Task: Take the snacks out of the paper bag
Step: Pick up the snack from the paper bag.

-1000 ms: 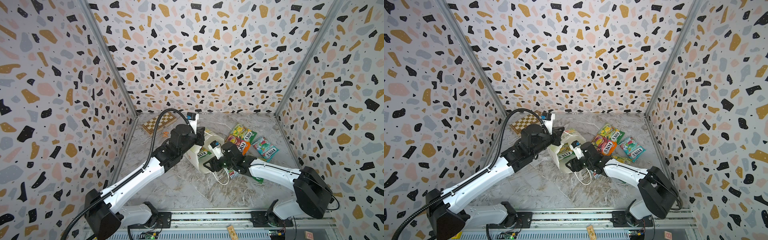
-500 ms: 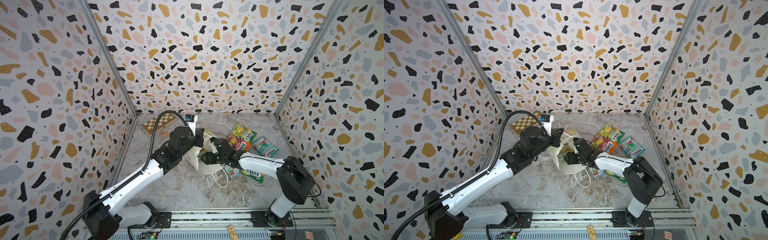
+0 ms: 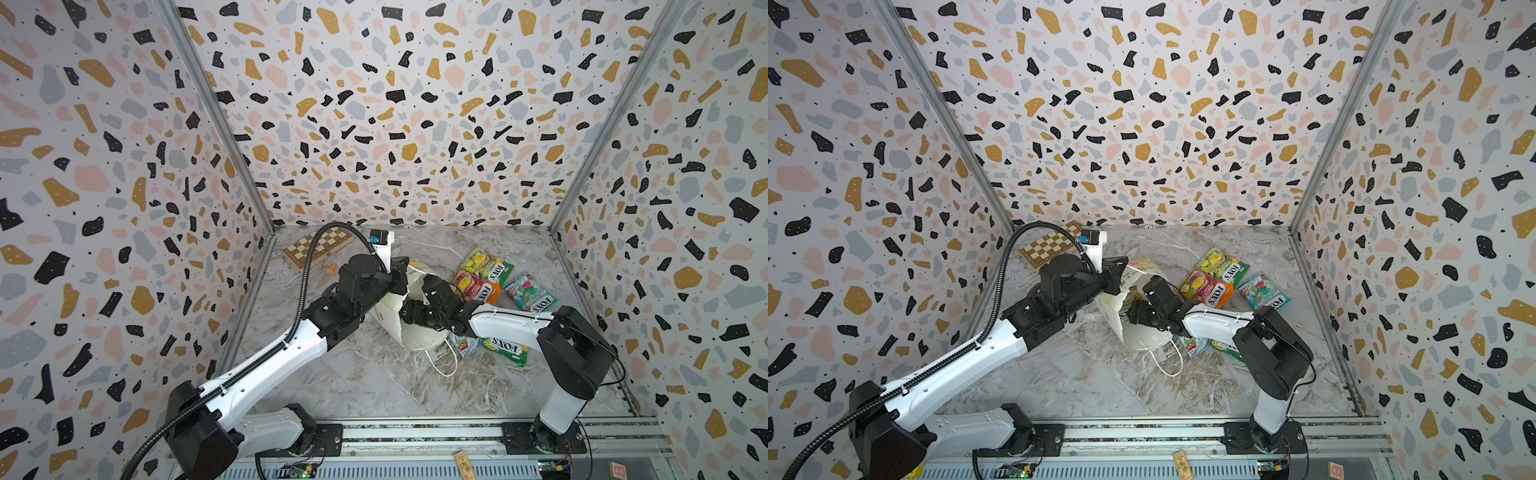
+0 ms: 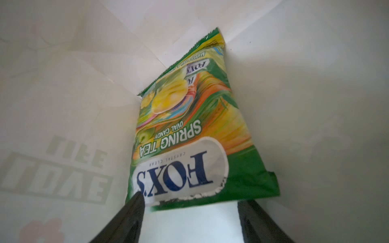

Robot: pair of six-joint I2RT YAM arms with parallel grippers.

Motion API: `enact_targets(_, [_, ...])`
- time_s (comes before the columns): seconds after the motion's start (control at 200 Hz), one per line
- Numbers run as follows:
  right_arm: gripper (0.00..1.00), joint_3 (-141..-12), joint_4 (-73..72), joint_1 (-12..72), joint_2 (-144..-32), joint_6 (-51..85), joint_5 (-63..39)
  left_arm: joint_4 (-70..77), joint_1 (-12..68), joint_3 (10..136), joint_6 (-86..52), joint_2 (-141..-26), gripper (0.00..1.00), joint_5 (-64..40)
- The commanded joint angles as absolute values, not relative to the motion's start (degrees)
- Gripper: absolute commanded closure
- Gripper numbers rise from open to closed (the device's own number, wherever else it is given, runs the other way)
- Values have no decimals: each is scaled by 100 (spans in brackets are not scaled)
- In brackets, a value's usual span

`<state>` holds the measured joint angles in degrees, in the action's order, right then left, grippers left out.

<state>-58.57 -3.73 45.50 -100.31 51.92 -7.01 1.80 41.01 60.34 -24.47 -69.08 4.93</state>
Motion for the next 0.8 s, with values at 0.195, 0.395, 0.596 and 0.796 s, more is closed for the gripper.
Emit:
enact_targets(0.195, [39, -6203, -732, 4543, -10337, 5557, -373, 535, 4104, 6044, -2452, -6768, 100, 510])
enact_targets(0.395, [68, -6381, -860, 4549, -10495, 5394, -461, 495, 4104, 6019, -2409, -6715, 100, 590])
enact_targets(0.596, [93, -6391, -923, 4562, -10258, 5047, -439, 428, 4104, 5988, -2374, -6723, 100, 800])
enact_targets(0.796, [100, -6234, -1053, 4579, -9761, 4618, -551, 384, 4103, 5942, -2426, -6763, 100, 1178])
